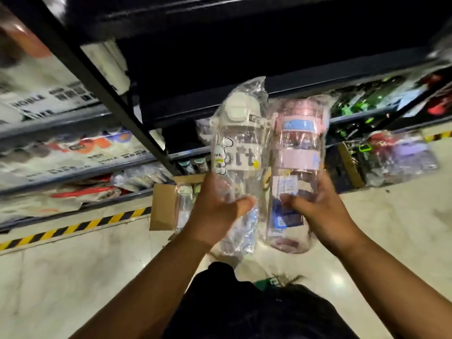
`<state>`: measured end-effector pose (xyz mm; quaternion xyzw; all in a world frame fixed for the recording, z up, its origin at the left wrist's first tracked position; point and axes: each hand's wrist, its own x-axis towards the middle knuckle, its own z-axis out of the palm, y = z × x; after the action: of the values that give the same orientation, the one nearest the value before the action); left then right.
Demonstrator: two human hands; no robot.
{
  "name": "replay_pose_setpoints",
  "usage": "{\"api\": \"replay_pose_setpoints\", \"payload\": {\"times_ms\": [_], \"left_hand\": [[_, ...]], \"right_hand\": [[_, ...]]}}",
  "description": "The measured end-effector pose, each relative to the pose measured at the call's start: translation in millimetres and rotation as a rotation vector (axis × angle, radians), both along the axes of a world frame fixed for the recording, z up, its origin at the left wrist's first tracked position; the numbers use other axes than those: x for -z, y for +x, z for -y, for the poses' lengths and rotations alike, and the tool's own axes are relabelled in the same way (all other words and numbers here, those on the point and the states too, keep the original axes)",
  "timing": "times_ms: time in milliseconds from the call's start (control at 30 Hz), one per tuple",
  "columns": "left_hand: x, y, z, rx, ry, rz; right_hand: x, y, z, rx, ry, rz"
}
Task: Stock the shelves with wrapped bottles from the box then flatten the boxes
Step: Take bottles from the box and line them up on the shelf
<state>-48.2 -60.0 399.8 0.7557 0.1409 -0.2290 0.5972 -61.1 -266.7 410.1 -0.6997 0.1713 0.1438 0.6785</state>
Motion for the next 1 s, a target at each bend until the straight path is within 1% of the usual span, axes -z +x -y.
{"api": "replay_pose_setpoints", "payload": {"times_ms": [133, 233, 333, 500, 600, 800, 1000], "left_hand": [[-53.3, -12.8, 64.8, -0.059, -0.022, 0.136], [-86.0, -19.2, 120.4, -0.053, -0.039, 0.224], [-123.7, -15.9, 175.7, -0.029, -0.066, 0.28], [-196.0, 3.6, 257.3, 0.042, -0.09, 0.531], [-233.9, 18.1, 296.0, 0.077, -0.098, 0.646], [-295.3, 58.8, 347.7, 0.158, -0.107, 0.788], [-332.6, 129.7, 386.0, 0.163, -0.136, 0.859]], "right_hand": [[-42.3, -11.7, 64.1, -0.009, 0.005, 0.158], [-76.7, -20.3, 117.3, -0.017, 0.011, 0.232], [-112.9, -22.4, 169.8, -0.009, -0.032, 0.367], [-181.4, -11.9, 247.3, 0.047, -0.111, 0.559], [-218.1, -0.5, 289.2, 0.063, -0.15, 0.635], [-272.6, 36.2, 345.7, 0.072, -0.144, 0.742], [-309.0, 106.3, 384.2, 0.098, -0.147, 0.825]]}}
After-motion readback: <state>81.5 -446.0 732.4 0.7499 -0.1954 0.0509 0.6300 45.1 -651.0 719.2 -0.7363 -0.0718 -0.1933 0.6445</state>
